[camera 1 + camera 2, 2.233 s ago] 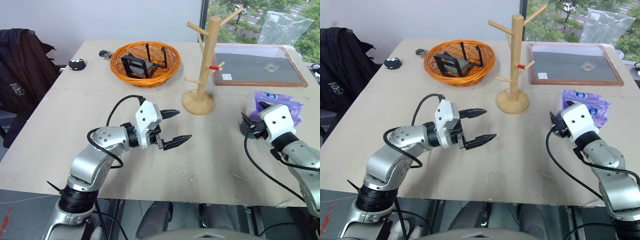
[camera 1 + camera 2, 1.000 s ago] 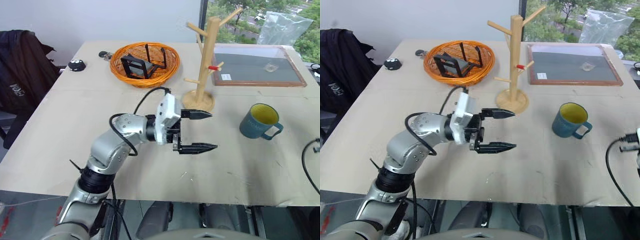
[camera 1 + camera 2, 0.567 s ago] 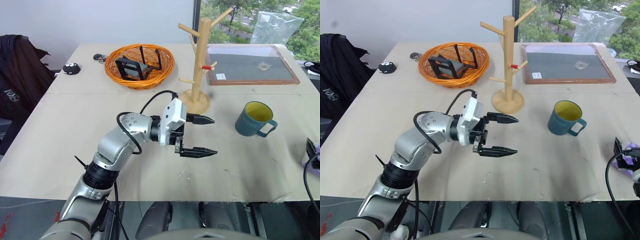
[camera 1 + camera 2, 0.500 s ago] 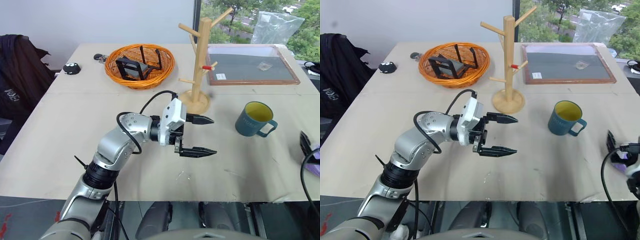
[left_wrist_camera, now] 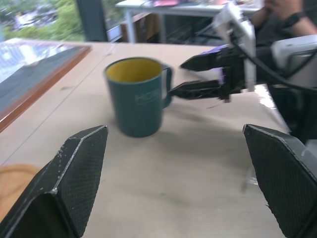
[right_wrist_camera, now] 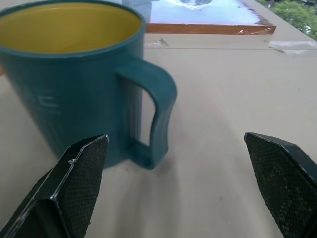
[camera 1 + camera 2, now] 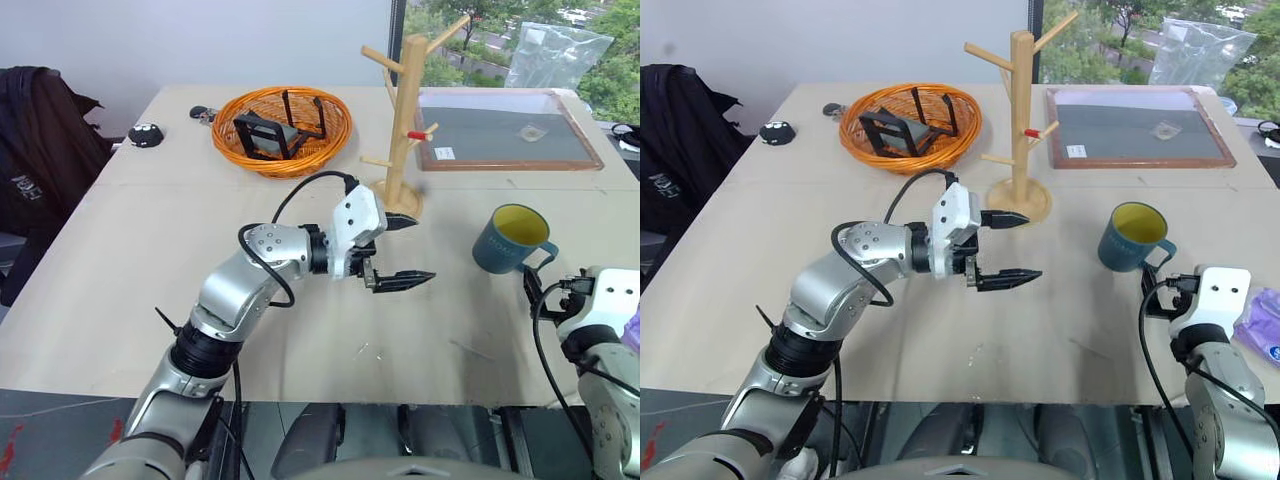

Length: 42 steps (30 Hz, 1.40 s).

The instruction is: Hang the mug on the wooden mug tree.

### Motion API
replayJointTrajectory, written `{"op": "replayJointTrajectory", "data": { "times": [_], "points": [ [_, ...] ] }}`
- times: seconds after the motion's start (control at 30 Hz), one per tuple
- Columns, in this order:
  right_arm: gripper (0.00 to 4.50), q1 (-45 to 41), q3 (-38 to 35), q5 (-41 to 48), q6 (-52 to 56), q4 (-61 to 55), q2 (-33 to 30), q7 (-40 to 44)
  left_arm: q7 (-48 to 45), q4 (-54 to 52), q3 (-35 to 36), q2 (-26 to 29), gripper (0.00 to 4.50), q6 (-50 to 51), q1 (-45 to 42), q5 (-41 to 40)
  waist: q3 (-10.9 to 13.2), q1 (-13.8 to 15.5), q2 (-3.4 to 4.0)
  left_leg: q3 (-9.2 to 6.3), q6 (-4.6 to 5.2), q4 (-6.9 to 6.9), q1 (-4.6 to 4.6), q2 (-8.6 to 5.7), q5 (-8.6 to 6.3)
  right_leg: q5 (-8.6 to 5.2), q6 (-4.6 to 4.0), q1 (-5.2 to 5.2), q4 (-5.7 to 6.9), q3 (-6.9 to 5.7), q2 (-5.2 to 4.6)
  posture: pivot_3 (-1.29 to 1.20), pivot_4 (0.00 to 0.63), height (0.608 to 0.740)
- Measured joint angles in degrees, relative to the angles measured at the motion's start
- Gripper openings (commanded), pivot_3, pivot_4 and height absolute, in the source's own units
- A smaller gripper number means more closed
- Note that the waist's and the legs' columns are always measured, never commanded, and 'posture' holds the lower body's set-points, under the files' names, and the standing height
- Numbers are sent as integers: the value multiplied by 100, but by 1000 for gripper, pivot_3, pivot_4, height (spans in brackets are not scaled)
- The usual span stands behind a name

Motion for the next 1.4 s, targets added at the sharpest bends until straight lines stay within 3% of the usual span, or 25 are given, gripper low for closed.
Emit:
{"op": "replayJointTrajectory", "data": {
  "times": [0.17, 0.27, 0.5, 0.53, 0.87, 1.0, 1.13, 1.27, 1.4],
  "points": [
    [4451, -314, 39, -93, -186, 560, 0, -86, 196, -112, -136, -59, 4500, 130, -51, 136, 0, -3, 0, 2, 0, 0, 0, 0, 0, 0, 0, -2, 0, 1, 1, 0, 150, 740],
    [3747, -391, 52, -131, -294, 772, -1, -91, 223, -112, -136, -62, 4500, 130, -50, 185, 0, -4, 0, 2, 0, -1, 0, 0, 0, 0, 0, -2, 1, 1, 1, 0, 150, 740],
    [358, -773, 57, -243, -836, 1615, -11, -77, 255, -112, -142, -74, 4500, 64, 80, 279, 0, -8, 0, 6, -1, -2, 0, 0, 0, 0, 0, -6, 2, 5, 1, 0, 150, 740],
    [65, -783, 57, -240, -905, 1683, -39, -43, 260, -112, -142, -72, 4500, 57, 109, 294, 0, -4, 0, 6, -1, -2, -1, 0, 0, 0, 0, -6, 2, 5, 1, 0, 150, 740],
    [65, -813, 58, 277, -1022, 1734, -584, 914, 363, -111, -108, -144, 4500, -353, 376, 454, 0, -8, 1, 9, 0, -2, -1, 0, 0, 1, 0, -6, 3, 8, 1, 0, 150, 740],
    [65, -849, 75, 917, -380, 1176, -1475, 1672, 360, -53, 413, -310, 4500, -720, 809, 198, 4, -25, 9, 11, 2, -2, 0, 3, -1, 1, 0, -7, 3, 10, 1, 0, 150, 740],
    [65, -1566, 72, 1648, 874, 570, -2745, 2098, 49, 106, 1060, -475, 4500, -1326, 1431, -349, 12, -19, 14, 10, 22, 3, -3, 3, -12, 1, 0, -4, 2, 5, -4, 0, 150, 740],
    [65, -2671, 260, 2322, 1900, 271, -3579, 2344, -35, 387, 1682, -600, 4500, -1915, 1579, -584, 14, 12, 9, -4, 23, 7, -10, 2, -13, 1, -1, -4, -1, -11, -7, 0, 150, 740],
    [65, -3598, 737, 2624, 2609, 186, -3922, 2401, 10, 639, 2167, -653, 4500, -2465, 1633, -627, 12, 31, 0, -17, 13, 11, -25, 1, -7, 1, -1, -7, -18, -25, -10, 0, 150, 740]
  ]
}}
